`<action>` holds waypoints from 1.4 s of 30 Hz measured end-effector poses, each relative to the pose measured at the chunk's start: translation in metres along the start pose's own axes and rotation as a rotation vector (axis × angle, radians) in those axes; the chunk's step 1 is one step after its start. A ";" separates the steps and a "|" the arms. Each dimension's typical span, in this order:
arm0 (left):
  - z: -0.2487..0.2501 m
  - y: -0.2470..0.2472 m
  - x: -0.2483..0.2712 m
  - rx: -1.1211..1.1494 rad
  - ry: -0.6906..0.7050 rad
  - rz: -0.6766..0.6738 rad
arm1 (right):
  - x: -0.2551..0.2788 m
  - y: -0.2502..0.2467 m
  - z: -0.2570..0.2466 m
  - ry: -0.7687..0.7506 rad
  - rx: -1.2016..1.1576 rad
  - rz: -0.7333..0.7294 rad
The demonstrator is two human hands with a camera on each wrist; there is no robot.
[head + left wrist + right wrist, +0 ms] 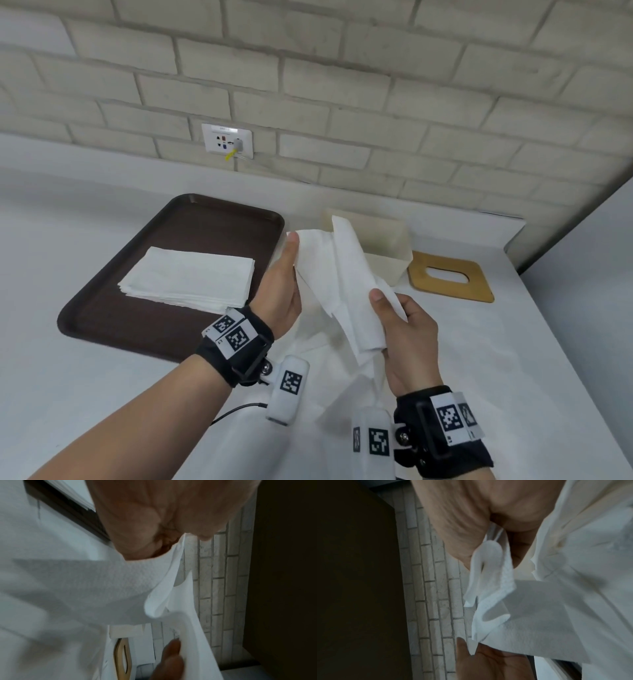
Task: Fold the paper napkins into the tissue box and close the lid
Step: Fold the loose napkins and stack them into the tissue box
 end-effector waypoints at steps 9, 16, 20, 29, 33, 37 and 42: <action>-0.025 -0.011 -0.013 -0.217 0.195 0.060 | 0.003 0.000 0.008 0.028 -0.007 0.002; -0.011 -0.013 -0.023 -0.258 0.221 0.090 | 0.001 -0.014 0.006 0.038 -0.054 -0.050; -0.009 -0.012 -0.023 -0.282 0.228 0.084 | 0.002 -0.014 0.006 0.090 -0.049 -0.093; -0.008 -0.019 -0.021 -0.569 0.251 0.158 | -0.008 0.001 0.003 0.082 0.240 -0.233; -0.003 -0.018 -0.017 -0.642 0.270 0.137 | -0.014 0.008 -0.002 0.054 0.387 -0.306; 0.003 -0.020 -0.018 -0.555 0.313 0.157 | -0.018 0.007 -0.011 0.012 0.409 -0.183; 0.011 -0.025 -0.021 -0.414 0.328 0.208 | -0.026 -0.006 -0.008 0.128 0.166 -0.164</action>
Point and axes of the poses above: each hand's wrist, its own x-axis away from the middle knuckle, its own y-axis out of the palm, z = x × y, the point moved 1 cm from there along -x, towards the middle knuckle, and after that the axes turned 12 degrees about x, right-handed, at the moved point
